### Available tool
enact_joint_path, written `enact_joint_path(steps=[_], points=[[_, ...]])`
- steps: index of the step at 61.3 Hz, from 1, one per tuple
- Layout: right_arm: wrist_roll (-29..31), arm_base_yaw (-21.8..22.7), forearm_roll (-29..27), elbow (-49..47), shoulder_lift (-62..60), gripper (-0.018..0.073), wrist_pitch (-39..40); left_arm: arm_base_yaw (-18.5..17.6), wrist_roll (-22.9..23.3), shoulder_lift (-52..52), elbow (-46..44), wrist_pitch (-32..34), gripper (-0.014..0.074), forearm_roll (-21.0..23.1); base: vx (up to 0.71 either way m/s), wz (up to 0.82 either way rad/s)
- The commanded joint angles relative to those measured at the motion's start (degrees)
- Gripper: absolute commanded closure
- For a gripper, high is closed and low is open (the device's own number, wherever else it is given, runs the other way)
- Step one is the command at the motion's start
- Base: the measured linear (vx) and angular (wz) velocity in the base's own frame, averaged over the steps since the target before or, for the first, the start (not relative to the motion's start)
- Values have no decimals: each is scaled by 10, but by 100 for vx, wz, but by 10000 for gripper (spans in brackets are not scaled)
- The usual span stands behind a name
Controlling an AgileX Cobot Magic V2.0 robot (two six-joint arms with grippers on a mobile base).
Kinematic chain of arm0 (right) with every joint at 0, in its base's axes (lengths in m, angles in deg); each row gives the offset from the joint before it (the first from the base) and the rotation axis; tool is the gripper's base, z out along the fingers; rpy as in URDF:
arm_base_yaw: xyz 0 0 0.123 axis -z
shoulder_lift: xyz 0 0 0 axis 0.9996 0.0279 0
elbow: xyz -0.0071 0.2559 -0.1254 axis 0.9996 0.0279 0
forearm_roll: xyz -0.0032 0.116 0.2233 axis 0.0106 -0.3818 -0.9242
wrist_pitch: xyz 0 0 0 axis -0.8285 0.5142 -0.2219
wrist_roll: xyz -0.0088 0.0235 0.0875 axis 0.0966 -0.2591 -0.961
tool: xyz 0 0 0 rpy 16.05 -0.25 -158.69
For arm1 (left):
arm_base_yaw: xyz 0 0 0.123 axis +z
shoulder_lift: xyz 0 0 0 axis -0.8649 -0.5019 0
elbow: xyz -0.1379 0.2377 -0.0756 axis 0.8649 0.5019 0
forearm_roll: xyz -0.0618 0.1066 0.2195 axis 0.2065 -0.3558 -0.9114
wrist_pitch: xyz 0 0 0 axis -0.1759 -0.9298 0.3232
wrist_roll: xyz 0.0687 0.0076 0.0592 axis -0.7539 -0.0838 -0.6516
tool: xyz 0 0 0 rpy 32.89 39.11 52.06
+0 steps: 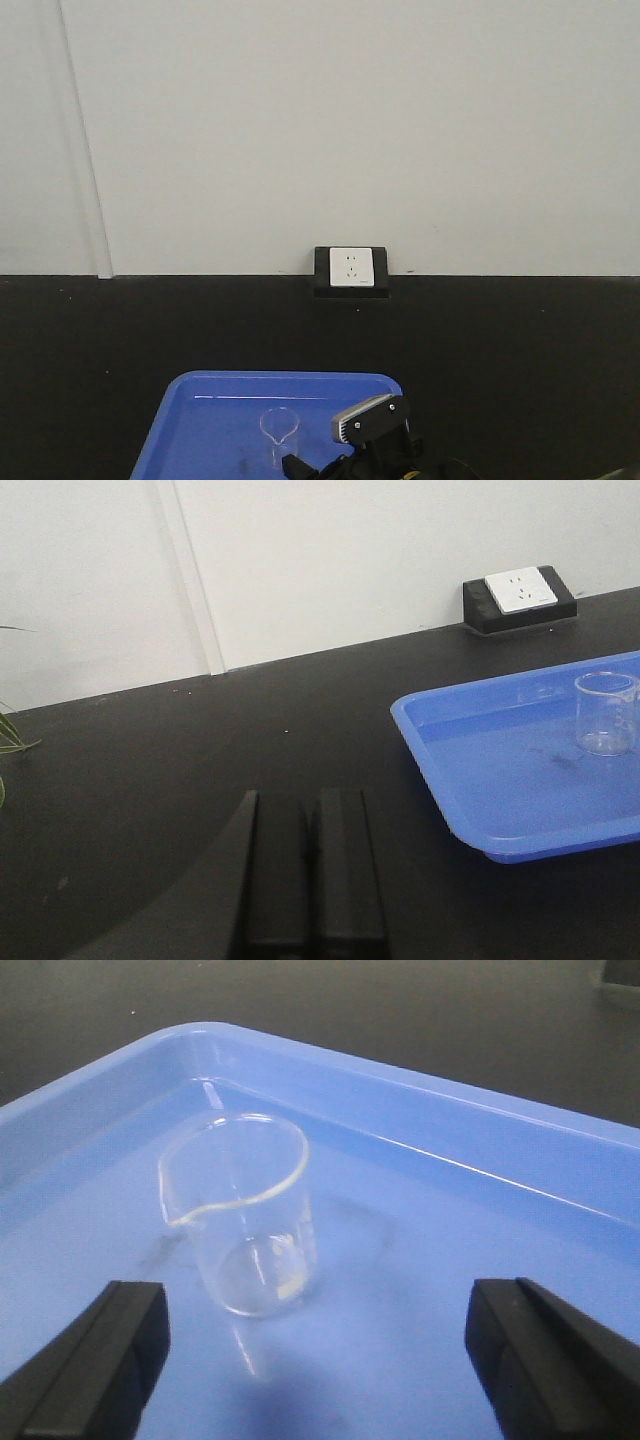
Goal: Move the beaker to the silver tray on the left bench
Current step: 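Lower the right gripper around the beaker and close on it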
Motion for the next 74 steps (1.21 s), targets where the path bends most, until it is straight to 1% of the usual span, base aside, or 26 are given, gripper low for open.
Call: enact_joint_path(steps=[1, 6, 16, 29, 33, 38, 40, 43, 47, 48, 54, 55, 57, 62, 66, 71, 74], points=[[-19, 2, 40, -45, -9, -75, 37, -3, 4, 5, 11, 48, 595, 3, 0, 0], [-22, 2, 50, -67, 5, -72, 34, -3, 4, 5, 11, 48, 595, 3, 0, 0], [-60, 2, 65, -112, 36, -68, 28, -3, 4, 5, 11, 48, 595, 3, 0, 0], [-88, 2, 106, -170, 78, -57, 28, -3, 4, 5, 11, 48, 595, 3, 0, 0], [-97, 2, 112, -186, 87, -48, 28, -3, 4, 5, 11, 48, 595, 3, 0, 0], [-97, 2, 113, -202, 95, -12, 28, -3, 4, 5, 11, 48, 595, 3, 0, 0], [-97, 2, 112, -208, 95, 10, 27, -3, 4, 5, 11, 48, 595, 3, 0, 0], [-97, 2, 112, -214, 96, 72, 28, -3, 4, 5, 11, 48, 595, 3, 0, 0], [-98, 2, 112, -219, 94, 178, 30, -3, 4, 5, 11, 48, 595, 3, 0, 0], [-99, 2, 112, -219, 93, 227, 32, -3, 4, 5, 11, 48, 595, 3, 0, 0], [-118, 2, 113, -218, 77, 445, 34, -3, 4, 5, 11, 48, 595, 3, 0, 0], [-123, 2, 114, -218, 71, 500, 32, -3, 4, 5, 11, 48, 595, 3, 0, 0], [-134, 2, 118, -218, 59, 579, 24, -3, 4, 5, 11, 48, 595, 3, 0, 0], [-158, 2, 124, -218, 24, 576, 5, -3, 4, 5, 11, 48, 595, 3, 0, 0], [-160, 2, 135, -218, -13, 574, -26, -3, 4, 5, 11, 48, 595, 3, 0, 0], [-160, 2, 142, -218, -68, 574, -95, -3, 4, 5, 11, 48, 595, 3, 0, 0], [-159, 2, 145, -218, -107, 574, -155, -3, 4, 5, 11, 48, 595, 3, 0, 0]])
